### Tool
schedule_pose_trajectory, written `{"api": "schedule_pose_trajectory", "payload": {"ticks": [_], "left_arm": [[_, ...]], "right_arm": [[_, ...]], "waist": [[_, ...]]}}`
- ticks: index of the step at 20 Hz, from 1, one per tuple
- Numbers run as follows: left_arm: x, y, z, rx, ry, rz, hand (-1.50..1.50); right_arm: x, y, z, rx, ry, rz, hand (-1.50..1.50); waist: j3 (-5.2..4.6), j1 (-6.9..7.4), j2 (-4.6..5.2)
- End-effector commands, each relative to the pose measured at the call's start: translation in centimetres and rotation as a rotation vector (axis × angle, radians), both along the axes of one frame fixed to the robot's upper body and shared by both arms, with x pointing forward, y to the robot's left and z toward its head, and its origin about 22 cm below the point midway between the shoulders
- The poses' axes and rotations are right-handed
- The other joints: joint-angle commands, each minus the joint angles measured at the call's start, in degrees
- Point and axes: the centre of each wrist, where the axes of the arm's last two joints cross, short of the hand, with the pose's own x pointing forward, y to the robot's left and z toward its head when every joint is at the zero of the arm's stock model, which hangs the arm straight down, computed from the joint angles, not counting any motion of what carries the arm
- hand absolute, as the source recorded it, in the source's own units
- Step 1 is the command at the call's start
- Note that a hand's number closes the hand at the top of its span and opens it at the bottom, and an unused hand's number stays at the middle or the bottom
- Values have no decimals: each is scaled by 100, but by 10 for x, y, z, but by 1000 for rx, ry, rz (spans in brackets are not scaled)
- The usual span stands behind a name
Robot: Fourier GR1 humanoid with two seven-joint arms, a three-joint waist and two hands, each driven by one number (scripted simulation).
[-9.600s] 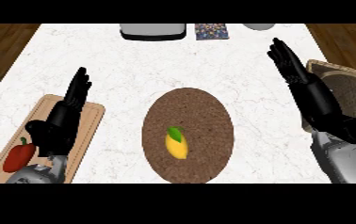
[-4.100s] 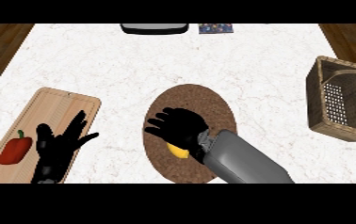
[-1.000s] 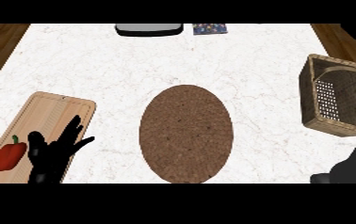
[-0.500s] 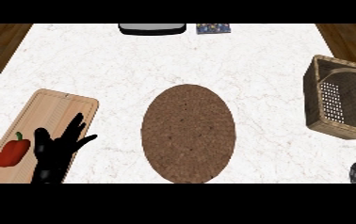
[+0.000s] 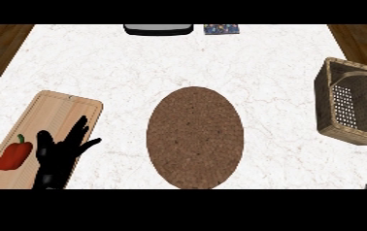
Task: Pick the lemon from the placemat and place it in the basket
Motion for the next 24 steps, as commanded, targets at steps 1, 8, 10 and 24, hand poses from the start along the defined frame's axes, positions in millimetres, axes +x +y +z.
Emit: {"api": "schedule_pose_trajectory", "payload": {"ticks": [1,8,10,24], "left_arm": [[6,13,-13,-18,93,-3,0],[-2,-1,-14,-5,88,-1,0],[-18,7,-28,4,94,6,0],[2,14,-26,15,107,27,0]], "right_arm": [[-1,-24,-38,105,-35,-21,150],[11,-50,-60,116,-30,-17,150],[2,-50,-66,108,-27,-7,150],[-25,-113,-84,-150,102,-131,-150]], "waist": [[-38,-49,44],[-38,12,39],[-40,0,31],[-43,-50,33]]}}
